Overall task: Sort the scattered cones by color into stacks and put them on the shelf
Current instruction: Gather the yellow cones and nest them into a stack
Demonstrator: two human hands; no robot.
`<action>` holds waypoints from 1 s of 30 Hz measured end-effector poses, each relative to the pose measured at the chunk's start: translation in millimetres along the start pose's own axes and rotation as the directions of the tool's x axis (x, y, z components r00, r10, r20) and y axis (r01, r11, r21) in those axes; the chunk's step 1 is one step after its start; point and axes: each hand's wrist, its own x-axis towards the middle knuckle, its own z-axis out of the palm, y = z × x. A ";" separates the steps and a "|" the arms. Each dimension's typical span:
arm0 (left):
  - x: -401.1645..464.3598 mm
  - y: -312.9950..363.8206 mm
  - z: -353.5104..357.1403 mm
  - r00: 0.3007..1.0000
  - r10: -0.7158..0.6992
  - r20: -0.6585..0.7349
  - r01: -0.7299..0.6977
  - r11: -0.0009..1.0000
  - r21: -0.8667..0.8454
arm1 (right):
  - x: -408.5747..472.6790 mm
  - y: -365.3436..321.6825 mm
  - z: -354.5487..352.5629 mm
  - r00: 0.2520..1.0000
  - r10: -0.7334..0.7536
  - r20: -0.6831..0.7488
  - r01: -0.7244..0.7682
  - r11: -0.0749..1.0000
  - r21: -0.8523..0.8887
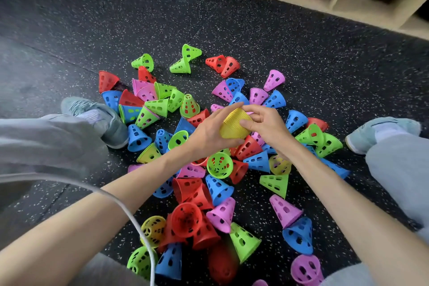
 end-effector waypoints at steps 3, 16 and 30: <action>-1.9 3.6 9.4 1.000 0.000 0.010 0.001 1.000 -0.011 | -7.7 6.3 -10.7 1.000 -0.007 -0.025 0.006 0.999 -0.033; -8.9 8.8 43.3 0.989 -0.040 0.141 0.038 0.999 0.018 | -48.7 89.3 -68.8 0.975 0.115 -0.193 -0.201 0.831 -0.519; -18.2 11.8 52.8 0.979 -0.044 0.197 0.032 0.998 0.062 | -53.7 103.7 -67.3 0.980 0.107 -0.166 -0.195 0.665 -0.721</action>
